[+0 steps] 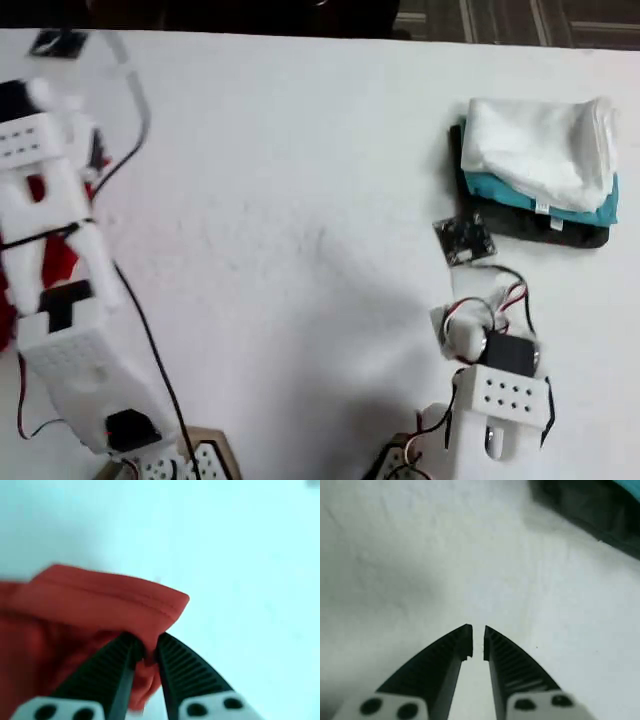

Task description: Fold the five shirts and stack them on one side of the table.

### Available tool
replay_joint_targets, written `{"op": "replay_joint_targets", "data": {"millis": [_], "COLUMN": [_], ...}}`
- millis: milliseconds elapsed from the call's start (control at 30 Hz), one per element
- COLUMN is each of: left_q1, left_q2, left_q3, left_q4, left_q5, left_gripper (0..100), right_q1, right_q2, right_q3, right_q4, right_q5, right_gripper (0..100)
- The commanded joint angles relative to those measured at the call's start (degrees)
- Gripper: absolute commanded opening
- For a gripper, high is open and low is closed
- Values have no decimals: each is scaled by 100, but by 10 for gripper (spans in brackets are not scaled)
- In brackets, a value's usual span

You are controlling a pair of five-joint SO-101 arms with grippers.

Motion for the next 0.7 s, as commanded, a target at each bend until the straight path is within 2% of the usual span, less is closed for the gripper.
{"op": "replay_joint_targets", "data": {"millis": [0,167,400,667], "left_q1": [659,1916,3912,4826], "left_q2": [-651,-1618,-2470,-2549], "left_q3": [-242,602,1604,1684], "left_q4": [158,158,132,158], "left_q5": [62,334,633,607], "left_gripper": [26,25,25,25], "right_q1": [48,48,48,48], "right_q2": [-163,-171,-180,-180], "right_q3": [615,1398,1398,1398], "right_q4": [-514,-1218,-1262,-1262], "right_q5": [105,79,70,70], "right_gripper": [46,46,46,46]}}
